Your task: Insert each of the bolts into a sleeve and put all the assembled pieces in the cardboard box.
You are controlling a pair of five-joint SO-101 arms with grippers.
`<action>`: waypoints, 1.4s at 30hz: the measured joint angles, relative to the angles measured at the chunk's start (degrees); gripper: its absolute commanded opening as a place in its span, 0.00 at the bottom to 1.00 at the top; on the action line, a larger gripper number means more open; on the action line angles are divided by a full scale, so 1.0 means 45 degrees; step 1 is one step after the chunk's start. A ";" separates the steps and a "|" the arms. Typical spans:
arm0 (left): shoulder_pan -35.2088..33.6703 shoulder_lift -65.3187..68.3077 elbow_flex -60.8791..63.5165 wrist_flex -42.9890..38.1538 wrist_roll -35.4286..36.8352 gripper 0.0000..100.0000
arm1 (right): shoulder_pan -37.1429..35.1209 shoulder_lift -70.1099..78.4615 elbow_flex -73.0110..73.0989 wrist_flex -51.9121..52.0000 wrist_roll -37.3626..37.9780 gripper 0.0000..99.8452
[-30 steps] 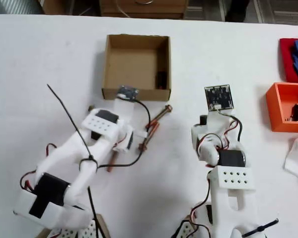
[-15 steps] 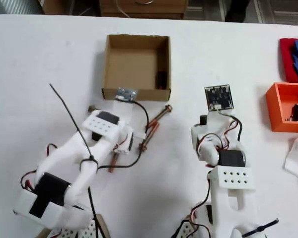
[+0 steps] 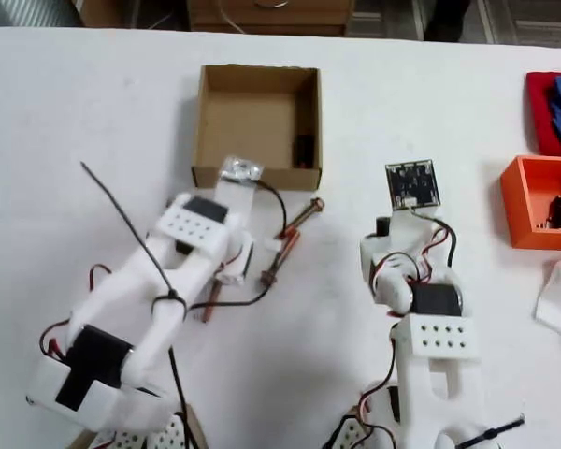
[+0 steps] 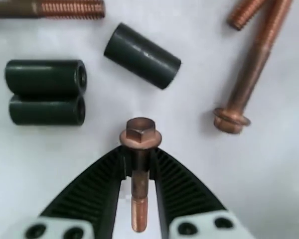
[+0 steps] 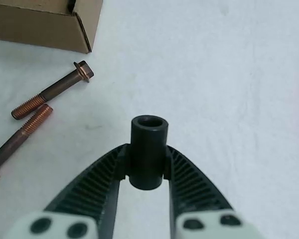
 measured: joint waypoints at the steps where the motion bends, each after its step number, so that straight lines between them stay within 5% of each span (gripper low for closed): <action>1: 0.0000 0.0000 -0.0527 0.0684 0.0000 0.02 | 0.0000 -0.0254 0.0098 0.0000 0.0000 0.02; 9: 0.0000 0.0000 -0.5333 0.6095 0.0000 0.02 | 0.0000 -0.3438 0.1700 0.0000 0.0000 0.02; 18: 0.2676 -0.5001 -0.4943 0.6740 -0.0020 0.02 | -0.0879 -0.5158 0.2579 0.0000 0.0000 0.02; 22: 0.2716 -0.8713 -0.3184 0.5236 -0.0039 0.02 | -0.1035 -0.5255 0.2774 0.0000 0.0000 0.02; 30: -0.0996 -1.4183 0.2208 -0.0918 0.0000 0.02 | -0.2227 -0.5314 0.3302 -0.1836 -0.0059 0.02; 42: -0.0762 -1.8872 0.7893 -0.8987 -0.0020 0.02 | -0.5861 -0.5314 0.3302 -0.5802 -0.0059 0.02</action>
